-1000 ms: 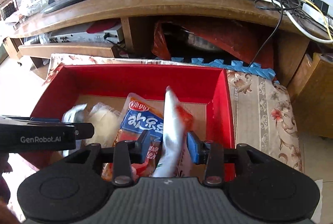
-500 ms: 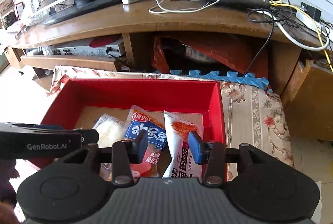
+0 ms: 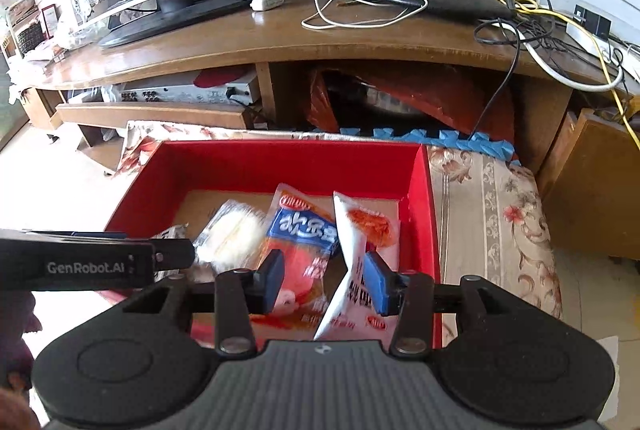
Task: Organize snacks
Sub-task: 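Move the left tool to the blue wafer biscuit pack while the right approaches the yellow pack, then grasp the blue WAFER BISCUIT pack with the left tool while the right grasps the yellow-red pack, then carry both packs into the red box and open both tools to release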
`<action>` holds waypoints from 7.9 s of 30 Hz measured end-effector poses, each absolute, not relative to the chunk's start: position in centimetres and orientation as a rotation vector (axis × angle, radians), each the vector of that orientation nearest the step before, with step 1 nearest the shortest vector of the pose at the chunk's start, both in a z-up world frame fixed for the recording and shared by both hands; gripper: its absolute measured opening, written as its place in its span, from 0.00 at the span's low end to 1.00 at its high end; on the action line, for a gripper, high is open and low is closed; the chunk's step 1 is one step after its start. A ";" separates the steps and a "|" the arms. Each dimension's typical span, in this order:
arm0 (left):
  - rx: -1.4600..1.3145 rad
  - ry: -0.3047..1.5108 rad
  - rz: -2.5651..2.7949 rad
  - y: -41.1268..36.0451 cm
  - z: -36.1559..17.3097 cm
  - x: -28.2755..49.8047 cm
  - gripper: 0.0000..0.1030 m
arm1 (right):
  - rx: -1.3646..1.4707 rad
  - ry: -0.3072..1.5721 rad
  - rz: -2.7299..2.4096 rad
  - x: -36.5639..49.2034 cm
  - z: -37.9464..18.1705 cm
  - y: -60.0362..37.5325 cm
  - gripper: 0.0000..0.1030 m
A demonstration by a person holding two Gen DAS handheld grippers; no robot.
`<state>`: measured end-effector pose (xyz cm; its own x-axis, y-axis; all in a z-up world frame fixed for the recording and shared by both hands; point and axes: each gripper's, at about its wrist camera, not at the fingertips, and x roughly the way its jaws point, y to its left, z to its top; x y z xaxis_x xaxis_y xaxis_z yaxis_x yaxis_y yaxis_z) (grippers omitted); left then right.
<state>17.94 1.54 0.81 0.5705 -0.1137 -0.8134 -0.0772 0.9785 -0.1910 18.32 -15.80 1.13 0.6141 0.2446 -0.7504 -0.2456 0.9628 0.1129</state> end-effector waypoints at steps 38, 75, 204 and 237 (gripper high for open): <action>-0.182 1.178 0.014 1.2 -5.2 12.8 0.79 | 0.030 1.011 0.343 11.6 -1.4 -15.9 0.46; -0.325 1.113 0.071 5.8 -2.8 11.1 0.78 | 0.125 1.108 0.332 14.2 -4.0 -14.0 0.70; -0.026 0.897 0.022 -1.7 2.8 17.0 0.63 | 0.063 0.884 0.306 18.3 2.1 -16.2 0.48; -0.049 1.000 0.063 -0.6 -1.5 22.0 0.66 | -0.006 0.920 0.278 23.5 -1.7 -14.8 0.46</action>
